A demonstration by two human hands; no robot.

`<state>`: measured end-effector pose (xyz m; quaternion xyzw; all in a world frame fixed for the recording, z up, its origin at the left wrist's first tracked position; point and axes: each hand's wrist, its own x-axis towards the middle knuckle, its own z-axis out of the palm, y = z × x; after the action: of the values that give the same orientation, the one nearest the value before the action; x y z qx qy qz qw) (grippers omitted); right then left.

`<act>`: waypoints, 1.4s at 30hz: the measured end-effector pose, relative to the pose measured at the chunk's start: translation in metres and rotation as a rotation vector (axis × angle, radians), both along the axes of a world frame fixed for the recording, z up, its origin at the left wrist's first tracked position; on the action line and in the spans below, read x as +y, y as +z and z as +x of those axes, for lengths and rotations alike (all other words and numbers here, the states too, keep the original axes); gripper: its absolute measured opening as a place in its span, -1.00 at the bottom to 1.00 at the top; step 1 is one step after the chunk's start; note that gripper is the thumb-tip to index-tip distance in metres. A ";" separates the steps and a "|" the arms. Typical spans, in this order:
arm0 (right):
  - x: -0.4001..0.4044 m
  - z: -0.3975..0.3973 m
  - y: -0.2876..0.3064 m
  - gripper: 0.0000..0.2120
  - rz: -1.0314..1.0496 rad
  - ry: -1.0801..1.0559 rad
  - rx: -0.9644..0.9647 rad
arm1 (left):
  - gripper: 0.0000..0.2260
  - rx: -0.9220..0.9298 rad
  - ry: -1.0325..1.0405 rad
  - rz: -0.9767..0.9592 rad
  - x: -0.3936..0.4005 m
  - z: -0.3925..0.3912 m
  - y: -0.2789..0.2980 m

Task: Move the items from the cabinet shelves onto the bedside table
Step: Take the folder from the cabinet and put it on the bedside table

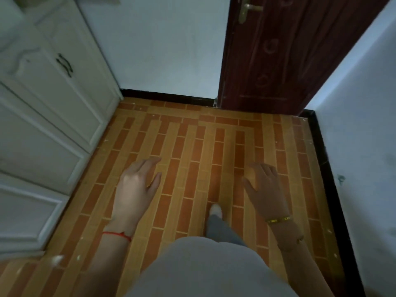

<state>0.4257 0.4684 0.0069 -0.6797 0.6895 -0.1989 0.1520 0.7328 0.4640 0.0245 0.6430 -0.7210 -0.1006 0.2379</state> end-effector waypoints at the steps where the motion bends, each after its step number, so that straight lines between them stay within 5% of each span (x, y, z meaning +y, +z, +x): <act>1: -0.013 0.004 -0.002 -0.66 0.002 0.021 -0.010 | -0.70 0.006 0.020 0.005 -0.007 0.004 -0.002; 28: -0.537 0.162 0.001 -0.60 0.021 0.596 -0.005 | -0.69 0.011 0.602 -0.024 -0.365 0.118 0.000; 42: -0.787 0.356 -0.007 -0.64 -0.017 0.747 -0.105 | -0.68 0.001 0.817 -0.056 -0.579 0.277 0.005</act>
<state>0.7821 -0.3186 0.0000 -0.8744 0.3836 -0.1700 0.2437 1.0095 -0.1155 0.0296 0.8696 -0.4088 0.0215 0.2761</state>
